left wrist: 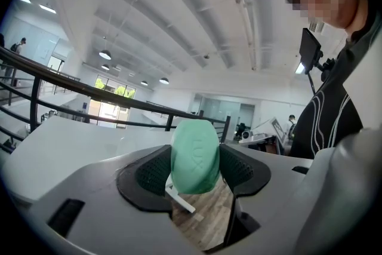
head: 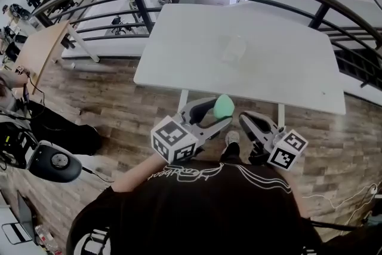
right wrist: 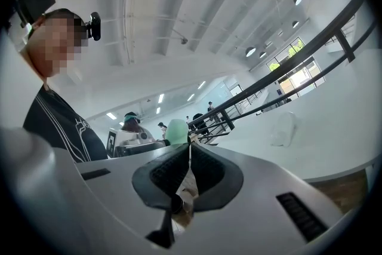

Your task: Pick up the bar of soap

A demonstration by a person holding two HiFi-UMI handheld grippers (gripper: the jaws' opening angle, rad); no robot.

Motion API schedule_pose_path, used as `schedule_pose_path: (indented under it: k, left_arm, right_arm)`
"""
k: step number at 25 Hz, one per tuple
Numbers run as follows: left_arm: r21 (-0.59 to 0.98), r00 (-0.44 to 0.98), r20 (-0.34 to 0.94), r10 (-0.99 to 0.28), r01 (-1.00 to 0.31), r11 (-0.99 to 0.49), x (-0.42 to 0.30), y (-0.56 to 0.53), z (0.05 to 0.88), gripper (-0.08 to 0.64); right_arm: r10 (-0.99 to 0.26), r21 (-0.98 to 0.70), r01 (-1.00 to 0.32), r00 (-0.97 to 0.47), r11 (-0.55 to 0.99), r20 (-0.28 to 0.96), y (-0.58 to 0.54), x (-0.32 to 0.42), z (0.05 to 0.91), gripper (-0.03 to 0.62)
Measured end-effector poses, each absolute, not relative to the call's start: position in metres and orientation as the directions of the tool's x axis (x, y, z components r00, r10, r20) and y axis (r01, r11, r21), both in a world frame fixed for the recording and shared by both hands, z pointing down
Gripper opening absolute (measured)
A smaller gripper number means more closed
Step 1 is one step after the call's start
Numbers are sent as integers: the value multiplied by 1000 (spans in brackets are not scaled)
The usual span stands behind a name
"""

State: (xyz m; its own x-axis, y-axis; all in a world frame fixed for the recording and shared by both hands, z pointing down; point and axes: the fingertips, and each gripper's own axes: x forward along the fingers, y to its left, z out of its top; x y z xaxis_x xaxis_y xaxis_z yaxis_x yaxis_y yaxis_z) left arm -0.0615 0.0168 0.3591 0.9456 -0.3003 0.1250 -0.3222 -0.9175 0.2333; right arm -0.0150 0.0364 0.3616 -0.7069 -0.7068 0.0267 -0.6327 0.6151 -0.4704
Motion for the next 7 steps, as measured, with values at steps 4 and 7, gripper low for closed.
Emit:
schedule_pose_path:
  k: [4, 7]
  left_arm:
    - [234, 946, 125, -298, -320, -918, -66, 18, 360, 262]
    - [237, 947, 126, -295, -317, -918, -70, 18, 361, 262]
  right_arm:
    - [-707, -468, -633, -707, 617, 26, 36, -21, 361, 17]
    - [-708, -467, -635, -706, 615, 27, 36, -26, 362, 17]
